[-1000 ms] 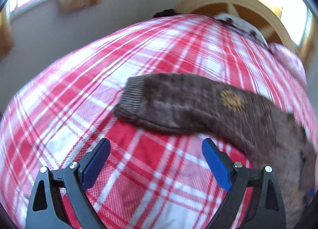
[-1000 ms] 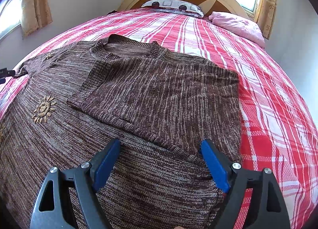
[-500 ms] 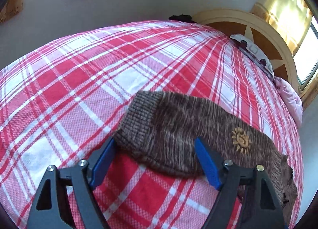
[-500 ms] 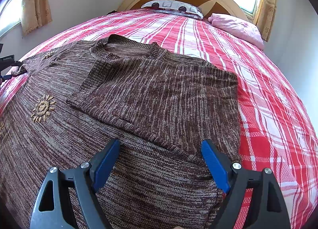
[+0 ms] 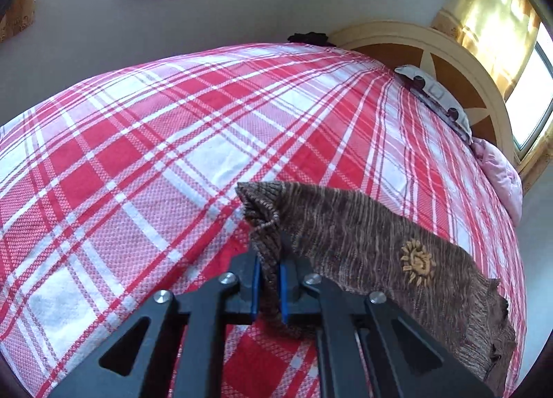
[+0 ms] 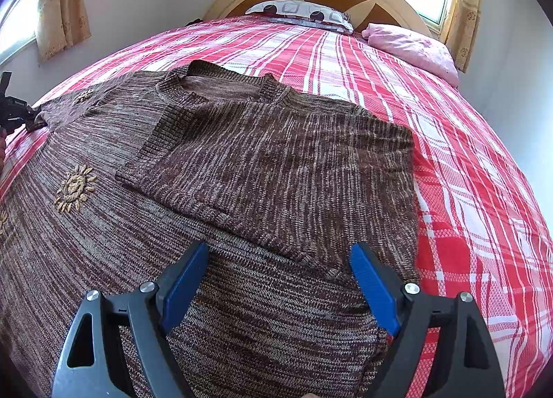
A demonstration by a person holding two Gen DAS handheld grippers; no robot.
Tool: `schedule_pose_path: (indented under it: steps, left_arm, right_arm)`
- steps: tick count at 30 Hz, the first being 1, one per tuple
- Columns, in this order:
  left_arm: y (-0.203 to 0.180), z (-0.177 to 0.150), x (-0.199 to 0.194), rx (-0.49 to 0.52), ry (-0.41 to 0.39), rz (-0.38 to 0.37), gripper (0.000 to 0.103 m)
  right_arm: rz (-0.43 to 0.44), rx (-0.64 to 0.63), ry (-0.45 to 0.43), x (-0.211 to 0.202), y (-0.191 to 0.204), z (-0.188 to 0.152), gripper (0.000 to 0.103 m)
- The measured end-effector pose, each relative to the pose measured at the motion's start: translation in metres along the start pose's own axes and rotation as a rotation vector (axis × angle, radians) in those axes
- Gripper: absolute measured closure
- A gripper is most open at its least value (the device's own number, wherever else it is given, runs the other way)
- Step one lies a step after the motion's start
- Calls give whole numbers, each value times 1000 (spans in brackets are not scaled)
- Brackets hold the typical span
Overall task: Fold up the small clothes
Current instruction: 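Move the left gripper to the other sleeve cuff and close on it, then carry the sleeve with the left gripper across the body and release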
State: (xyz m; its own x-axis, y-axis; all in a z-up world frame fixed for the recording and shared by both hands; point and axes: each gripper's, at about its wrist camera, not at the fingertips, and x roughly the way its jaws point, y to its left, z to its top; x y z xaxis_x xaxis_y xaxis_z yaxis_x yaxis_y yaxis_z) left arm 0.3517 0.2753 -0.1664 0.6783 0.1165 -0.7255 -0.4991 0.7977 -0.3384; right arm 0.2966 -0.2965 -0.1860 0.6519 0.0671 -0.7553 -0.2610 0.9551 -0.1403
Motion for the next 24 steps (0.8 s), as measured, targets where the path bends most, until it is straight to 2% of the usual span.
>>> schedule_pose_path:
  steps: [5,10,18,24]
  left_arm:
    - [-14,3,-17,36,-31,-49,95]
    - [-48,5,-43,109,-82,-124,95]
    - [-124,-9,-87,270,-136,-306,95]
    - [-189,-39,-101,368,-82,-431,95]
  right_arm:
    - [0,0,0,0,0,0,18]
    - [0,1,0,0,0,0,18]
    - [4,6,-2,0,-1,0,18]
    - [5,8,-4,-1,-1,0,18]
